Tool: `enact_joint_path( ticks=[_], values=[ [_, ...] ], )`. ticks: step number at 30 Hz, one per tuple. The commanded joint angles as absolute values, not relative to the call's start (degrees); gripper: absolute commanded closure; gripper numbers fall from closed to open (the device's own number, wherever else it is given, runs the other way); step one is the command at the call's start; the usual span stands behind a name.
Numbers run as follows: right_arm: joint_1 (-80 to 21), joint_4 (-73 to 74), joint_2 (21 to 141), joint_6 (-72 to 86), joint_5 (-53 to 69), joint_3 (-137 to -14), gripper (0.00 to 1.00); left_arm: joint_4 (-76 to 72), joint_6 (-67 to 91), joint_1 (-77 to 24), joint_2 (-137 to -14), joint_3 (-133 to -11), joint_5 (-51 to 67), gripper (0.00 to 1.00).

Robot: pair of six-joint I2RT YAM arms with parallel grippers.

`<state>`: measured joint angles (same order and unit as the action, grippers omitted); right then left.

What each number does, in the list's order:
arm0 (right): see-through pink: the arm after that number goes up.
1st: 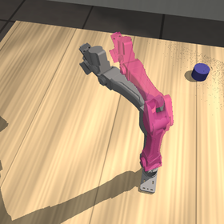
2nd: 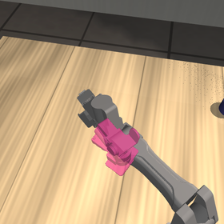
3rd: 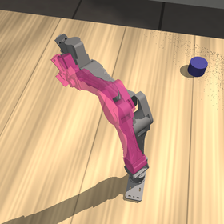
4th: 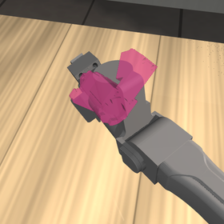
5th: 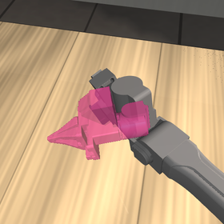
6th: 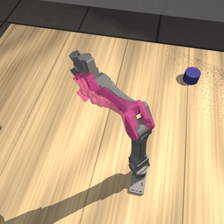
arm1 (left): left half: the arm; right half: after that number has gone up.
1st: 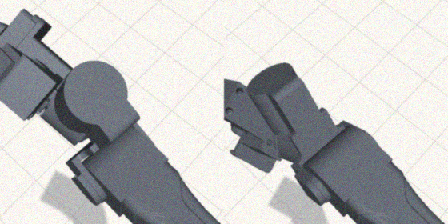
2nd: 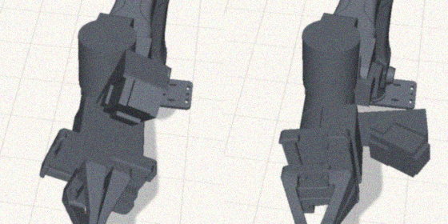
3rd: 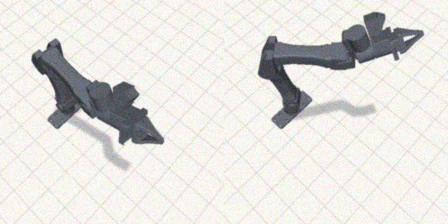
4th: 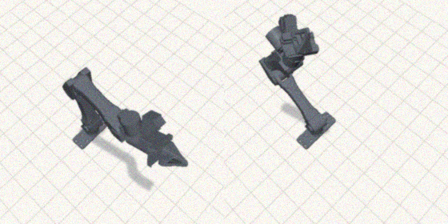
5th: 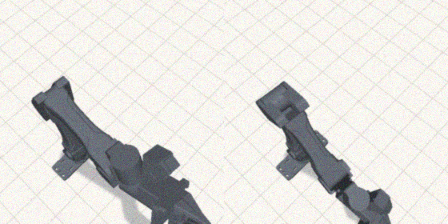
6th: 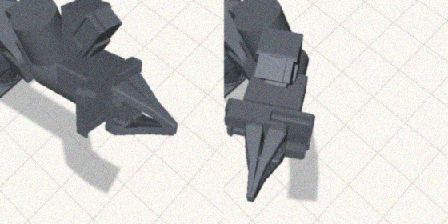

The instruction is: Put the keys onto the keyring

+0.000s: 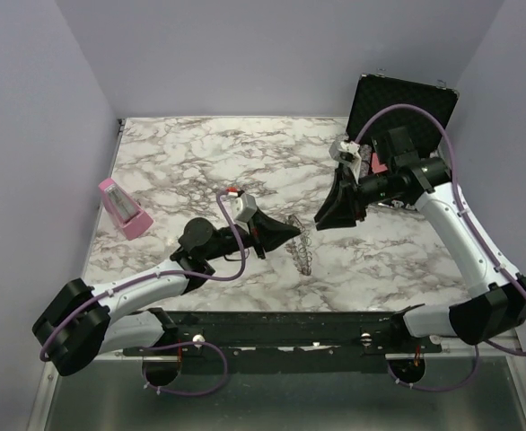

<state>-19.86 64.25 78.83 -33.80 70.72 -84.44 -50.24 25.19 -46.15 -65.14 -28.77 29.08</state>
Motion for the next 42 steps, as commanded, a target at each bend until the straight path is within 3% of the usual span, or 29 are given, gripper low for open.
enact_joint_path(
  ticks=[1, 8, 17, 24, 42],
  values=[
    [-20.04, 48.63, 73.93, -21.10, 78.04, -74.99, 0.60, -65.38, 29.79, -46.84, -64.42, -28.04, 26.37, 1.00],
    [-20.04, 33.58, 69.96, -10.03, 79.10, -68.02, 0.60, -69.52, 31.90, -47.81, -65.65, -27.51, 24.79, 1.00],
    [-19.86, 34.55, 70.67, -9.32, 81.39, -70.67, 0.60, -72.86, 33.75, -49.31, -66.62, -26.45, 22.50, 1.00],
    [-19.86, 28.83, 68.38, -4.05, 80.60, -66.27, 0.66, -74.70, 34.10, -50.27, -67.06, -25.84, 19.60, 1.00],
    [-20.39, 31.55, 69.43, -6.94, 76.99, -68.11, 0.78, -78.05, 36.21, -52.21, -68.73, -25.49, 14.85, 1.00]
  ],
)
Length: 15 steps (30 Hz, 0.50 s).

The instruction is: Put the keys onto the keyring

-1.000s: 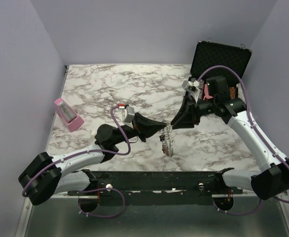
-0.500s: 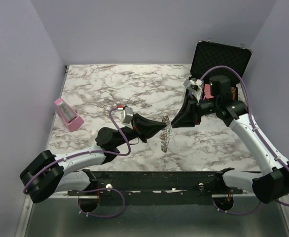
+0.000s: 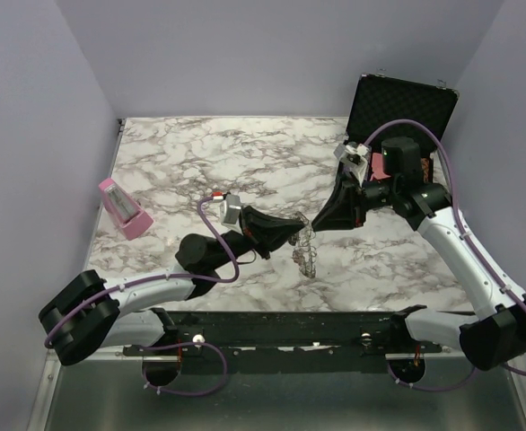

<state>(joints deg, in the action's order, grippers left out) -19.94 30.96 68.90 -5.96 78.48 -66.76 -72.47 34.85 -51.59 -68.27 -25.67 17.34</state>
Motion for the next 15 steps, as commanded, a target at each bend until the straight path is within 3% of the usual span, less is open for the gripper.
enact_joint_path(
  ticks=[1, 9, 15],
  values=[
    [-20.48, 31.73, 69.69, -7.03, 76.99, -68.29, 0.80, -78.22, 36.30, -52.21, -68.82, -25.49, 14.68, 1.00],
    [-20.74, 31.73, 70.05, -6.68, 77.43, -68.56, 1.00, -80.94, 36.65, -52.82, -69.43, -24.70, 12.40, 1.00],
    [-20.74, 29.10, 69.26, -4.40, 77.34, -66.71, 1.00, -84.72, 37.26, -53.52, -70.22, -23.82, 9.23, 1.00]
  ],
)
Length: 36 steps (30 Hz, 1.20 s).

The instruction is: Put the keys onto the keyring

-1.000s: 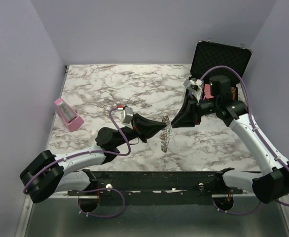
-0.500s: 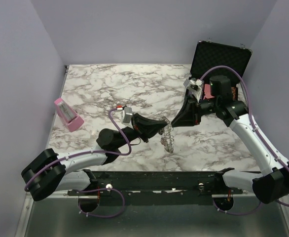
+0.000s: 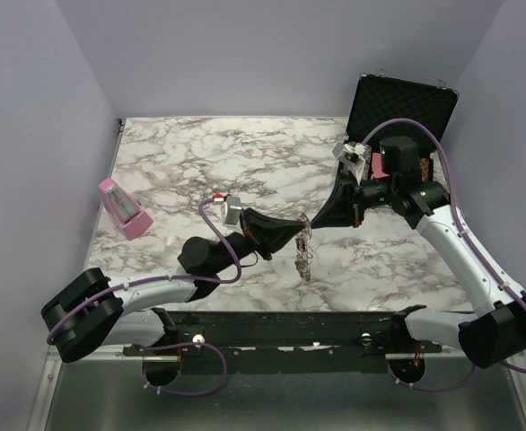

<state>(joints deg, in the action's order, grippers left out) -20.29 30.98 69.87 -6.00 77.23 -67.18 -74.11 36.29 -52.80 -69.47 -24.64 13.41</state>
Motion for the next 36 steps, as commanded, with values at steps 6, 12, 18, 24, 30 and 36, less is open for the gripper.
enact_joint_path(
  ticks=[6, 12, 18, 24, 30, 36],
  values=[
    [-20.74, 27.87, 69.08, -3.17, 77.69, -65.83, 1.00, -89.20, 37.79, -54.49, -72.33, -24.08, 5.89, 1.00],
    [-20.74, 26.72, 68.55, -2.20, 75.77, -64.60, 1.00, -90.88, 37.35, -54.75, -72.60, -24.08, 5.19, 1.00],
    [-20.74, 26.28, 68.38, -1.58, 74.01, -64.25, 1.00, -90.97, 36.65, -54.76, -71.19, -23.56, 4.83, 1.00],
    [-20.74, 24.70, 68.47, -0.18, 72.95, -63.46, 1.00, -90.88, 36.39, -54.84, -70.40, -23.56, 5.27, 1.00],
    [-20.66, 21.98, 68.29, 3.95, 73.65, -61.97, 1.00, -90.88, 35.68, -54.93, -69.35, -23.91, 5.54, 1.00],
    [-20.66, 16.27, 67.68, 9.31, 74.97, -58.80, 1.00, -90.88, 34.54, -54.93, -68.29, -24.17, 5.63, 1.00]
  ],
)
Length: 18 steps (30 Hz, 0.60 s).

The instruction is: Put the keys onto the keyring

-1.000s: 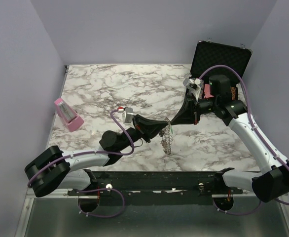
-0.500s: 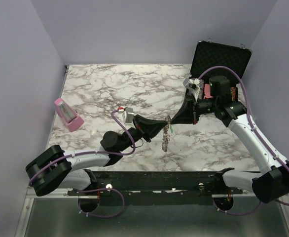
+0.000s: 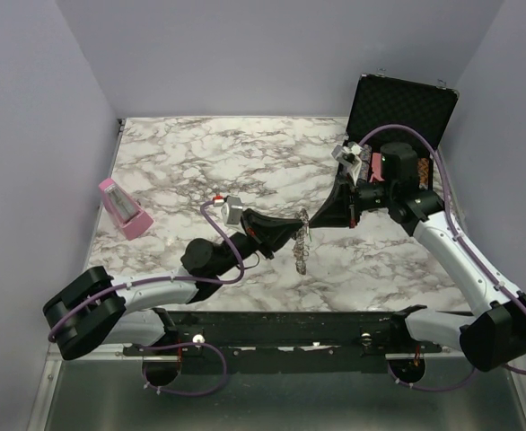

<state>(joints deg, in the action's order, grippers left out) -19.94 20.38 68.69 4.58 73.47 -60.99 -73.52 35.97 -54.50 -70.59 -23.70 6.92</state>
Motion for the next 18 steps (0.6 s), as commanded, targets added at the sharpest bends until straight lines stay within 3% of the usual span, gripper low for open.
enact_joint_path(
  ticks=[1, 18],
  values=[
    [-20.74, 15.91, 67.68, 9.58, 74.97, -58.62, 1.00, -90.88, 34.45, -54.93, -68.20, -24.17, 5.63, 1.00],
    [-20.74, 2.11, 67.15, 23.63, 78.05, -53.09, 1.00, -91.05, 33.75, -54.93, -68.29, -27.07, 9.14, 1.00]
  ],
)
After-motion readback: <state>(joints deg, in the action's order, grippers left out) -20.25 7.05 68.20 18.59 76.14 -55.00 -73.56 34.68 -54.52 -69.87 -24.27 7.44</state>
